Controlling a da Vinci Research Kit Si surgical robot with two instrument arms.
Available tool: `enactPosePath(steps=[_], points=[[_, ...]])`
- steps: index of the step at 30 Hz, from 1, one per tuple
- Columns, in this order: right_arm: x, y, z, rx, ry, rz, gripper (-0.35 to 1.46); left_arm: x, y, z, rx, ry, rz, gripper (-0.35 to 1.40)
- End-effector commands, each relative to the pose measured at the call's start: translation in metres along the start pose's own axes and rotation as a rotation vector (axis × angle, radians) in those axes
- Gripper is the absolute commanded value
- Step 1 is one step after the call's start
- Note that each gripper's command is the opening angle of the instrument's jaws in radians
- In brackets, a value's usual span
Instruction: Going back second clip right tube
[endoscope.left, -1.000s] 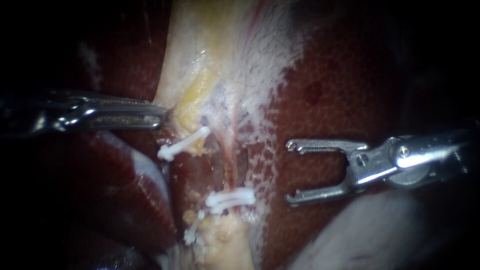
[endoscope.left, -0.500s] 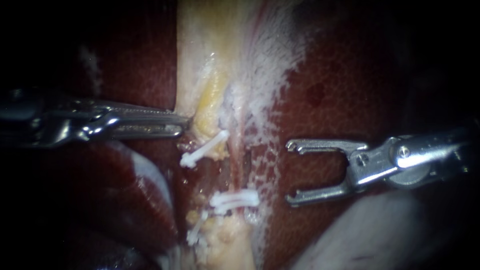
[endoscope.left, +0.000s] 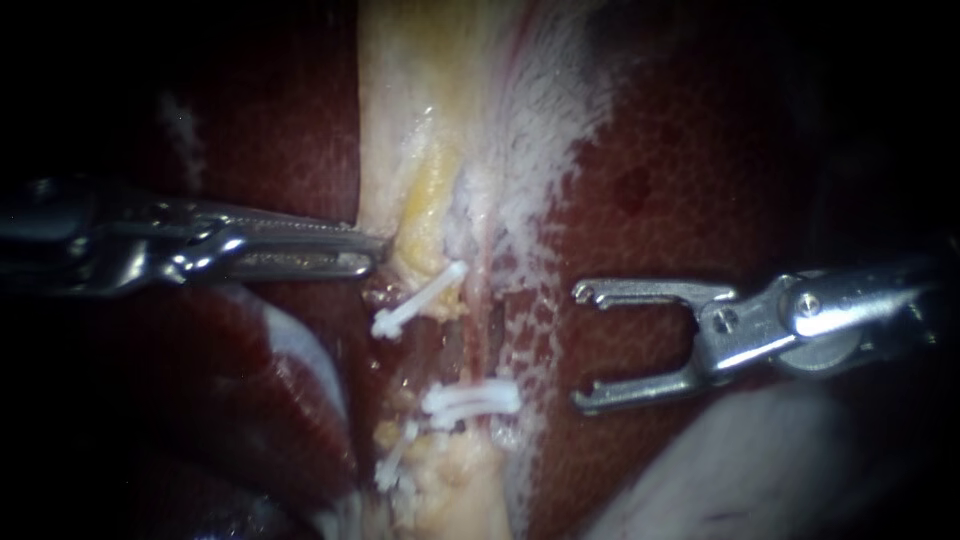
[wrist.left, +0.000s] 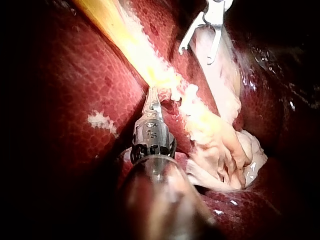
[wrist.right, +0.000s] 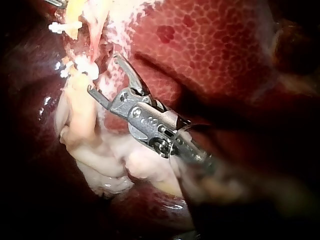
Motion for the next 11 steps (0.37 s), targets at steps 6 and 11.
enactPosePath(steps=[6, 11], points=[[0.0, 0.0, -0.0001, 0.0, 0.0, 0.0, 0.6, 0.0, 0.0, 0.0, 0.0, 0.0, -0.004, -0.35], [0.0, 0.0, -0.0001, 0.0, 0.0, 0.0, 0.6, 0.0, 0.0, 0.0, 0.0, 0.0, -0.004, -0.35]])
